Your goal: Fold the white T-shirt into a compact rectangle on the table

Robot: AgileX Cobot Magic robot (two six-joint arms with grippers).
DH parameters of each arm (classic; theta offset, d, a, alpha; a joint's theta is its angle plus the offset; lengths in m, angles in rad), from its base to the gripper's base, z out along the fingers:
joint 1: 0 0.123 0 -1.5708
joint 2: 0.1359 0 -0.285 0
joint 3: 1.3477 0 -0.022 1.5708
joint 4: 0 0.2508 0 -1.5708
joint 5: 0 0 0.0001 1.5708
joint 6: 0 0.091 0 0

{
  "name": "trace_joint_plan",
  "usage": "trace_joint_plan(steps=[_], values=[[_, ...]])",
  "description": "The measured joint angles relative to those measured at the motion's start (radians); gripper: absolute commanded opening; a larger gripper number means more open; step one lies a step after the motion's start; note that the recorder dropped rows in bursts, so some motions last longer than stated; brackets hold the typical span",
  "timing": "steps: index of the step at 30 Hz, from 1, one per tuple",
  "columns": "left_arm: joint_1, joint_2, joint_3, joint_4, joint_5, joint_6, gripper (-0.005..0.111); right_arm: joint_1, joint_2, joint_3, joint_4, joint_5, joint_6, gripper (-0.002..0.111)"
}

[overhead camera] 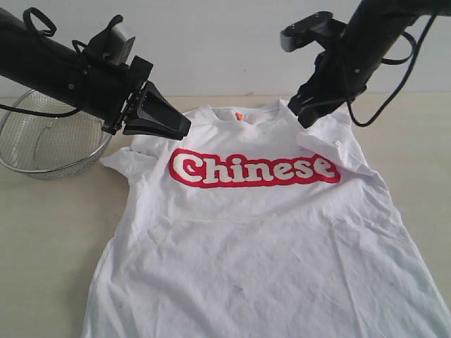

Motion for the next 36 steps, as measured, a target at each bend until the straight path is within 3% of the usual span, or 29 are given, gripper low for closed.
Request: trace_joint_plan(steps=[14, 36], values=[[0.000, 0.000, 0.000, 0.000, 0.011, 0.000, 0.013, 0.046, 0.239, -0.378, -0.120, 0.307, 0.140, 0.049], [0.000, 0.000, 0.000, 0.000, 0.011, 0.006, 0.013, 0.050, 0.357, -0.411, -0.222, 0.306, 0.150, 0.049]])
